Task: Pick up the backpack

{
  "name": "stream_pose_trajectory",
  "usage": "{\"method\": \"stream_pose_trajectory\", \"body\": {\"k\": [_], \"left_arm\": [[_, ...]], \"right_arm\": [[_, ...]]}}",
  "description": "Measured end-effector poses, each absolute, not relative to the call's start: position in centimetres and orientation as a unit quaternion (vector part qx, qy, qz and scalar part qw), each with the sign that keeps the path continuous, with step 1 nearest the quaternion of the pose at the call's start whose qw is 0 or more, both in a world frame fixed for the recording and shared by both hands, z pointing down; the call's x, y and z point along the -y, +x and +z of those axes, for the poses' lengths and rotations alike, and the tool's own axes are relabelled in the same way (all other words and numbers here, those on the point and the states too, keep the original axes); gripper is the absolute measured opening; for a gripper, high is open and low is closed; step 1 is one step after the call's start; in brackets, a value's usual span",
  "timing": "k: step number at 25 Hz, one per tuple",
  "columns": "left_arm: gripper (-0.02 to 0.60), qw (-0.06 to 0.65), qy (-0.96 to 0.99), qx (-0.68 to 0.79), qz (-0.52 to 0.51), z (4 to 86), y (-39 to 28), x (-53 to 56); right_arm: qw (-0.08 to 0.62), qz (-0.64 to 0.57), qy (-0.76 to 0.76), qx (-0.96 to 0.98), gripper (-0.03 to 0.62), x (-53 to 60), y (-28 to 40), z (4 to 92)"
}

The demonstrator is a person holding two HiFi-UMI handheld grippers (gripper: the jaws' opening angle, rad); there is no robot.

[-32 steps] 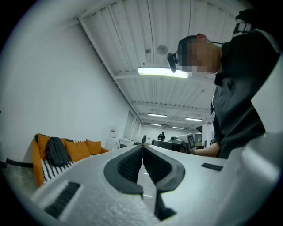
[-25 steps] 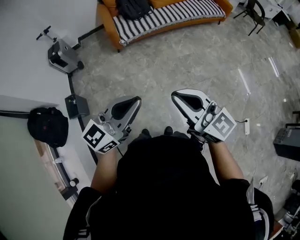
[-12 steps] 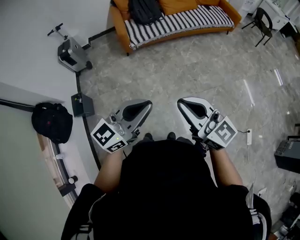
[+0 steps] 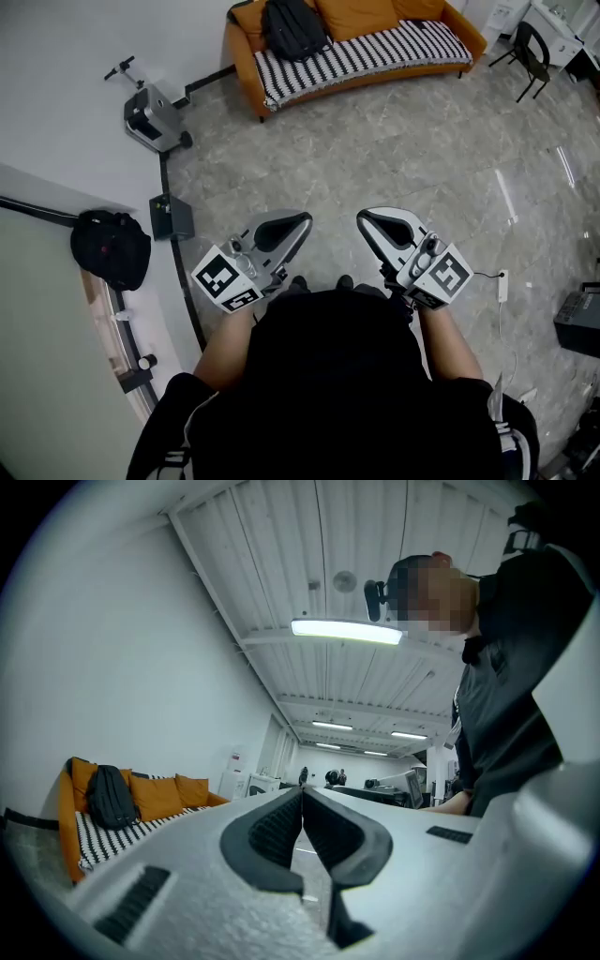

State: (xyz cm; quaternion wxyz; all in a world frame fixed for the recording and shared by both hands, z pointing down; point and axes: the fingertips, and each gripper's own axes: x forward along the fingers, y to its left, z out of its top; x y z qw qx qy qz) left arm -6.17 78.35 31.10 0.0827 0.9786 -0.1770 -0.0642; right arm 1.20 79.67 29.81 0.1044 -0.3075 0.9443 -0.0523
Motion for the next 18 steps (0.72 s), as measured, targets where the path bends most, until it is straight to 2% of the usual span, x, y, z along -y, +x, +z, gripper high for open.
{"method": "stream_pose_trajectory", "body": {"k": [18], "left_arm": [[0.021, 0.119, 0.970, 0.211, -0.040, 34.3, -3.8, -79.9]], "right_arm": [[0.099, -0.107, -0.263, -0.954, 0.026, -80.7, 2.5, 34.0]]}}
